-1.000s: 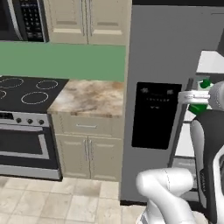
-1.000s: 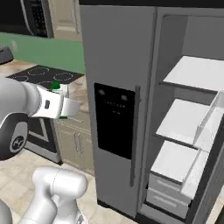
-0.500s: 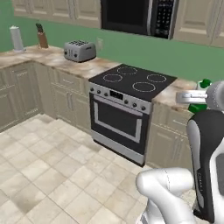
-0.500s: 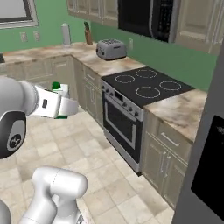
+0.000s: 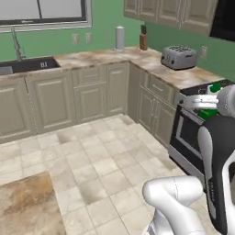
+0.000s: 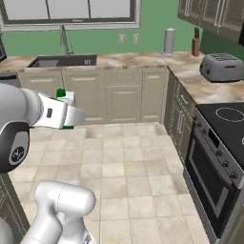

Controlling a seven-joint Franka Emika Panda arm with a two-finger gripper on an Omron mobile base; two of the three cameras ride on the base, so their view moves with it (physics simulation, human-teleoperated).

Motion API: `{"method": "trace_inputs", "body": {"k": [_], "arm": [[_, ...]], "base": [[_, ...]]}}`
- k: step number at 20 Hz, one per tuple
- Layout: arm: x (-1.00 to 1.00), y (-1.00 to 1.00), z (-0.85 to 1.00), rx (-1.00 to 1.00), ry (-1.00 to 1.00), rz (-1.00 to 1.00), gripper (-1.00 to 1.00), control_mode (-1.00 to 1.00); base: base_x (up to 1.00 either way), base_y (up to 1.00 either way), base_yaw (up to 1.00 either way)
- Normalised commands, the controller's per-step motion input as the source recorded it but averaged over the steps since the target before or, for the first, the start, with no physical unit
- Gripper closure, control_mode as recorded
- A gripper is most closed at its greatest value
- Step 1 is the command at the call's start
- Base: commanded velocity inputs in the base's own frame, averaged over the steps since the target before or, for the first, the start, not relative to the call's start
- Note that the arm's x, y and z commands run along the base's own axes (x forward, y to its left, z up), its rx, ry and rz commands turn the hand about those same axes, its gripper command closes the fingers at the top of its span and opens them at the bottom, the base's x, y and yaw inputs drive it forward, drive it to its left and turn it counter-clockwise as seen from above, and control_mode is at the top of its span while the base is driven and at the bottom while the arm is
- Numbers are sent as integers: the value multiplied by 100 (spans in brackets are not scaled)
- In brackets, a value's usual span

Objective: Take a sugar cube from the saucer and place it inside the coffee. Then, grab milk from the fridge and place it next to the coffee on the counter to sweeten the coffee.

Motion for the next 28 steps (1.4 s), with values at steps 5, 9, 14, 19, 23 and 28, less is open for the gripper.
{"method": "trace_inputs", "body": {"k": [5, 9, 14, 19, 23, 28], "arm": [[0, 0, 0, 0, 0, 0, 100, 100], [0, 0, 0, 0, 0, 0, 100, 100], [0, 0, 0, 0, 0, 0, 100, 100], [0, 0, 0, 0, 0, 0, 100, 100], [0, 0, 0, 0, 0, 0, 100, 100], [0, 0, 0, 0, 0, 0, 100, 100]], "base": [[100, 0, 53], [100, -5, 48], [100, -9, 46], [100, -17, 45], [100, -21, 41], [100, -4, 37]]}}
